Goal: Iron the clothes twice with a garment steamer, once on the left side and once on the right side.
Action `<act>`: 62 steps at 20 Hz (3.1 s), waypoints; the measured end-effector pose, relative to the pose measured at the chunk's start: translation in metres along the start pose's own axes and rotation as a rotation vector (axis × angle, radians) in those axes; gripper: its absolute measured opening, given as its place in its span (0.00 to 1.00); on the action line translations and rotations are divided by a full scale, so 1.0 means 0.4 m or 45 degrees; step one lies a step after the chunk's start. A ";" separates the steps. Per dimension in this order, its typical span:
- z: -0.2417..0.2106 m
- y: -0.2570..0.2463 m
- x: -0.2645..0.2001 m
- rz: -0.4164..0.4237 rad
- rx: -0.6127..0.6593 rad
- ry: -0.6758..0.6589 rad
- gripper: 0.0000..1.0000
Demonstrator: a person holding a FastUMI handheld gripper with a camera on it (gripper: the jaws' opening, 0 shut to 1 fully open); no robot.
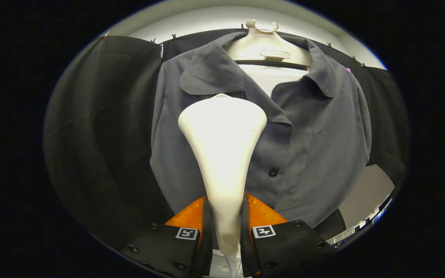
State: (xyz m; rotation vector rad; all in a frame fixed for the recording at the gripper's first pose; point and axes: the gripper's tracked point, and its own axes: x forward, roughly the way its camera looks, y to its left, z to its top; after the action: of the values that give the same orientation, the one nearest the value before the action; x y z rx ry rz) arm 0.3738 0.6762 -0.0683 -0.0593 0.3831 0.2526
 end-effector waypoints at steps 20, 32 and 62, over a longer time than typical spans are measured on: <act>-0.281 -0.006 0.086 -0.004 0.012 0.204 0.37; -0.474 -0.022 0.144 0.002 -0.004 0.354 0.38; -0.766 -0.057 0.182 0.004 -0.033 0.648 0.38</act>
State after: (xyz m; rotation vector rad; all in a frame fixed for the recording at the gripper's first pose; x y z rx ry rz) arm 0.3339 0.6389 -0.3793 -0.1494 0.8859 0.2441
